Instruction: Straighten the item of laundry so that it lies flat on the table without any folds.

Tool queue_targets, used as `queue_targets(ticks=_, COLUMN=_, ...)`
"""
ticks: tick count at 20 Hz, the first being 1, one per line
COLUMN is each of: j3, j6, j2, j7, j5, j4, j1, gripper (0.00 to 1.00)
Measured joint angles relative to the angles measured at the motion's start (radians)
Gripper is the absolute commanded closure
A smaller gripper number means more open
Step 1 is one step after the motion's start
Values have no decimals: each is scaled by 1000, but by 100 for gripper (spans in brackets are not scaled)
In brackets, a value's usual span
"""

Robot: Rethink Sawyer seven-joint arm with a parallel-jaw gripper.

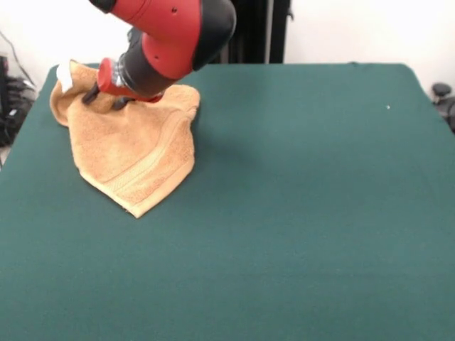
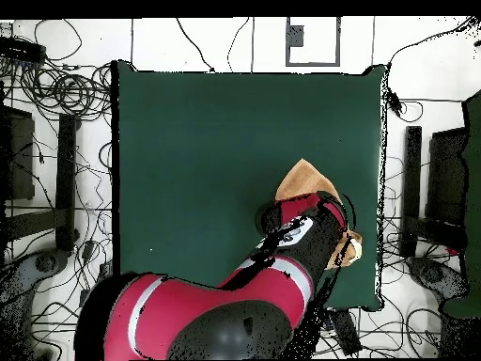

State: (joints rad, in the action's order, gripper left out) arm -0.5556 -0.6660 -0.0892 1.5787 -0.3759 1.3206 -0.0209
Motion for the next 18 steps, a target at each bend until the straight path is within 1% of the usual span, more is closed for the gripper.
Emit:
queue_targets(ticks=6, j3=7, j6=0, j2=-21, j7=0, j5=0, j4=3, j1=13, gripper=0)
queue_targets(ticks=7, j3=19, j6=0, j2=-52, j7=0, j5=0, j4=14, j1=26, gripper=0)
queue_targets(ticks=9, j3=32, j6=0, j2=-86, j7=0, j5=0, j4=26, j1=42, gripper=0)
queue_targets(ticks=10, j3=54, j6=0, j2=-145, j7=0, j5=2, j4=47, j1=70, gripper=0)
queue_targets(ticks=14, j3=91, j6=0, j2=-254, j7=0, j5=18, j4=81, j1=121, gripper=0)
queue_targets(ticks=15, j3=108, j6=1, j2=-291, j7=0, j5=28, j4=92, j1=143, gripper=0)
queue_targets(ticks=17, j3=133, j6=9, j2=-332, j7=0, j5=46, j4=106, j1=172, gripper=0)
queue_targets(ticks=18, j3=164, j6=28, j2=-370, j7=0, j5=67, j4=122, j1=206, gripper=0)
